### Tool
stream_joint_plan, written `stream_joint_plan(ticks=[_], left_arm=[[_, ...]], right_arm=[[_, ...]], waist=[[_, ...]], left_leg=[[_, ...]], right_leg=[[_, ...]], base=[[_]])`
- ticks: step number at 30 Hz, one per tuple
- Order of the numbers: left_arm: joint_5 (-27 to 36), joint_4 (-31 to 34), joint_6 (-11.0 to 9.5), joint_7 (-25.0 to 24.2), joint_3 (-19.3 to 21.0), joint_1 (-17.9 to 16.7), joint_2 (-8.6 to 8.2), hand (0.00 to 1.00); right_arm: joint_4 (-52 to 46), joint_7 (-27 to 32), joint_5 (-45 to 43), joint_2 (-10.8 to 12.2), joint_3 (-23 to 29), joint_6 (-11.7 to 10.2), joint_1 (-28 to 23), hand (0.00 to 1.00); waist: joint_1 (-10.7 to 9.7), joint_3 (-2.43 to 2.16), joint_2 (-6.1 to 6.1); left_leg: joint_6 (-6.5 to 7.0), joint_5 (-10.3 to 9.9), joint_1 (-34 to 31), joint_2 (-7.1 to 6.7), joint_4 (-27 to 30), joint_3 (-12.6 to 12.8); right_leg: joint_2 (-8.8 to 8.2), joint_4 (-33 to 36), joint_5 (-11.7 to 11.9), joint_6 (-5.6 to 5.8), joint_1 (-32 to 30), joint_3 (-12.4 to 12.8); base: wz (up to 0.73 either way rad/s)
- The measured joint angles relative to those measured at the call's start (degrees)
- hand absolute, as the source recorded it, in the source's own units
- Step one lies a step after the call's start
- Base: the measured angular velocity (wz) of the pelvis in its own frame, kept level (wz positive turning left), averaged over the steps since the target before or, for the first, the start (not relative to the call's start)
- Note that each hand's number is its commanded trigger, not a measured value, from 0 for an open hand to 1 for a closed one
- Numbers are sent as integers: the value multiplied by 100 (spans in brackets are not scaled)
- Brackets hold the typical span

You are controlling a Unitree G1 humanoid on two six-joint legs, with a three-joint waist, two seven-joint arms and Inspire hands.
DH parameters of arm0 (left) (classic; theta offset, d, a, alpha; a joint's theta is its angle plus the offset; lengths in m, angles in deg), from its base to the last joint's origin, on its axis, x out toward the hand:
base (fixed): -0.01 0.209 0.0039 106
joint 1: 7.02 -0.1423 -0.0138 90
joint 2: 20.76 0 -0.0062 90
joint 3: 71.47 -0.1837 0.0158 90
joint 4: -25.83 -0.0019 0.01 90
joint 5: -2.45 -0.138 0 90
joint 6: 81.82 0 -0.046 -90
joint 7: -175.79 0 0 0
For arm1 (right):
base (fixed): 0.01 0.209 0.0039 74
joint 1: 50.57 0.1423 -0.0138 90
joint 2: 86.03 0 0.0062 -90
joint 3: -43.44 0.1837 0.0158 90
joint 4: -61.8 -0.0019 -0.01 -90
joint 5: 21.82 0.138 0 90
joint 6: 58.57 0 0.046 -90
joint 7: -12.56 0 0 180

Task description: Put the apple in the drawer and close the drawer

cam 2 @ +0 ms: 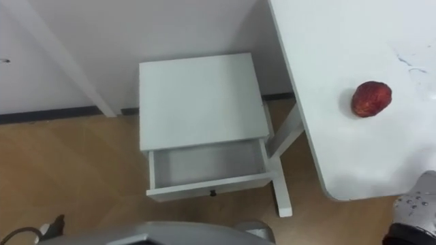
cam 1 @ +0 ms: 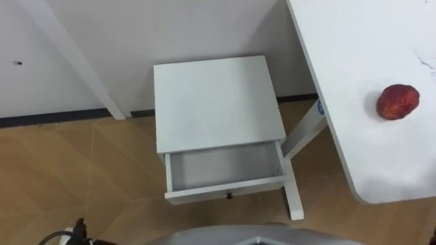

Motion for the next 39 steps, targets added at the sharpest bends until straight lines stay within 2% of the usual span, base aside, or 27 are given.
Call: stream_joint_plan(ticks=[2,7,10,15,21,29,34,39], left_arm=[[3,-7,-37,-16,-43,1,-24,0],[8,-16,-52,-63,-57,-63,-42,0],[13,-14,-51,-63,-111,-89,-36,0],[-33,-3,-51,-63,-337,-185,-29,0],[-35,-13,-50,-62,-382,-296,-25,0],[-36,-34,-51,-61,-382,-322,-17,0],[-39,-77,-46,-62,-385,-321,-13,0],[-43,-89,89,-124,-406,-355,-14,0]], right_arm=[[-109,-14,-569,-1,-176,-1,2,0],[-148,-175,-1373,-3,-475,58,8,0],[-151,-477,-1799,-4,-645,117,5,0],[-209,-1125,-1985,-10,-1102,330,-193,0],[-246,-1780,-2084,-12,-1331,377,-248,0],[-243,-2328,-2125,-22,-1553,415,-455,0],[-69,-2543,-2502,-22,-1570,485,-468,0],[234,-2838,-2546,-23,-1716,591,-468,0]], waist=[[68,-5,6],[130,-10,6],[135,-8,2],[212,12,-55],[235,11,-105],[243,8,-91],[246,7,-84],[259,15,-105]], left_leg=[[0,0,6,0,-16,3],[0,2,16,1,-27,6],[2,4,23,0,-1,12],[-5,12,148,5,-58,22],[-5,12,227,3,-95,28],[-5,12,230,2,-93,29],[-5,12,227,3,-87,22],[-6,12,230,5,-101,19]], right_leg=[[1,0,0,0,5,1],[-1,4,0,0,14,0],[-2,4,0,0,14,1],[0,-4,0,0,96,1],[0,-19,0,0,168,-5],[1,-21,0,0,174,-7],[1,-21,0,0,178,-17],[2,-27,0,0,192,-16]], base=[[0],[0],[0],[-2],[-1],[0],[0],[0]])
